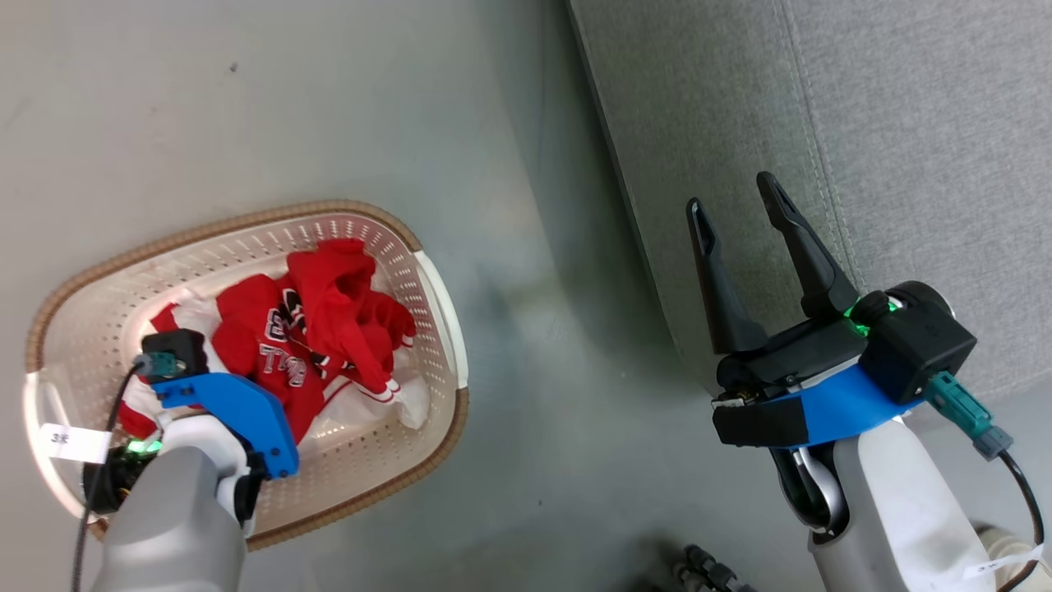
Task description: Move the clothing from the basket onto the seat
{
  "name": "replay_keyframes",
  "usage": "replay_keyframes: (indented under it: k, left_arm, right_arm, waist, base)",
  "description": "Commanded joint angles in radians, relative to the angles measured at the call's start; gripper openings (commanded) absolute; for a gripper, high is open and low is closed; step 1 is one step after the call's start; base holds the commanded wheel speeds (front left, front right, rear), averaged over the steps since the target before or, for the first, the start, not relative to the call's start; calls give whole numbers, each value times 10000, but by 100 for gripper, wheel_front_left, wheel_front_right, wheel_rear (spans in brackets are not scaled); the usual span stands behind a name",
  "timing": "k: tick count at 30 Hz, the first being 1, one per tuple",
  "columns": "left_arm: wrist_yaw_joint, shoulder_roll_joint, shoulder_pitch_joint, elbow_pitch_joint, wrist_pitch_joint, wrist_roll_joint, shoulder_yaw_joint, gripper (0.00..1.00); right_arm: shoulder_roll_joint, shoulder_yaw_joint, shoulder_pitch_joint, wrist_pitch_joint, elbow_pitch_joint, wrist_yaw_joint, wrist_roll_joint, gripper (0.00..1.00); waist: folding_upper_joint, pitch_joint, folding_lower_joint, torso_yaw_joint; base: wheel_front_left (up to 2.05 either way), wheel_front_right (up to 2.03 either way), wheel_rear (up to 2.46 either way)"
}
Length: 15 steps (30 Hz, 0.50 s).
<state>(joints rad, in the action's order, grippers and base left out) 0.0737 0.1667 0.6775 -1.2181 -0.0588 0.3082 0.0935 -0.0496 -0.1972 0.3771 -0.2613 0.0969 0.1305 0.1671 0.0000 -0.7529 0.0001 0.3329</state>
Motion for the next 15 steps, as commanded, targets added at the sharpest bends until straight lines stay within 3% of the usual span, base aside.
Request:
replay_keyframes:
  k: [1,15]
  left_arm:
    - [59,-57,-54,-21,47,-3,50,0]
    - [509,-941,-1070,-279,594,138,807,0]
  right_arm:
    - [-14,-26,112,-56,36,5,-2,100]
    - [-22,-87,-820,-52,917,5,-631,100]
  waist:
    - [0,318,-1,-159]
    - [0,4036,-1,-1373]
  base:
    - [0,0,0]
    - [0,0,0]
